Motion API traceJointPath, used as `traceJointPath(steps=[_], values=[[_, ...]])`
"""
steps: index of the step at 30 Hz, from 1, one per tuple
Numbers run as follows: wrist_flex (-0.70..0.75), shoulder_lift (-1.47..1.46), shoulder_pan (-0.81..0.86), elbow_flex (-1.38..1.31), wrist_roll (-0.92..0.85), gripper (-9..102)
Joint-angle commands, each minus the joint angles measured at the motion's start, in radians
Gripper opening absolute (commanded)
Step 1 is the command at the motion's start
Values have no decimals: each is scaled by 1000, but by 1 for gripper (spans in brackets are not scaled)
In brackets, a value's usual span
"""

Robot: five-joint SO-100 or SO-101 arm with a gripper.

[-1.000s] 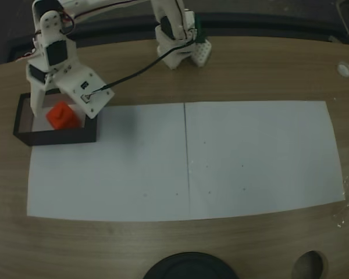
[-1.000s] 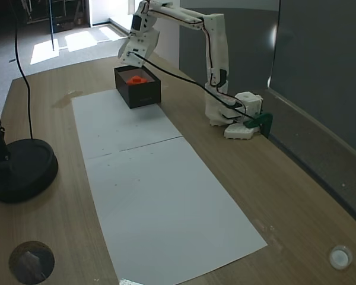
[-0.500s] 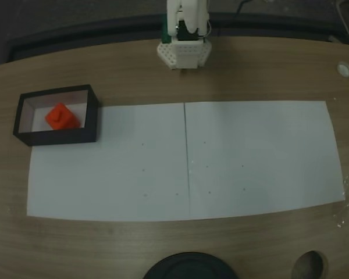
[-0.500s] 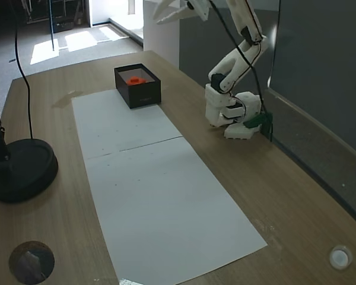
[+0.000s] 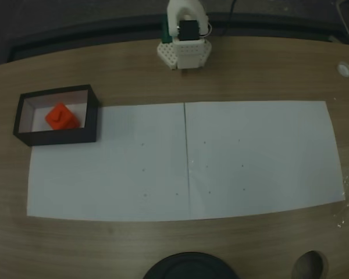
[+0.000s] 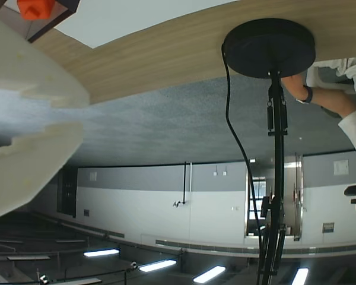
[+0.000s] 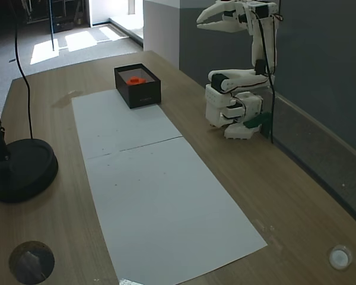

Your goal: Grab a orange square and put it in the box.

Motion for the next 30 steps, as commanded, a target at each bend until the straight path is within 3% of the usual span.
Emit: traceJointPath(steps=[1, 13, 30], values=[[-57, 57, 2, 69, 5, 0], [-233, 196, 2, 330, 5, 0], [-325, 196, 15, 630, 6, 1]])
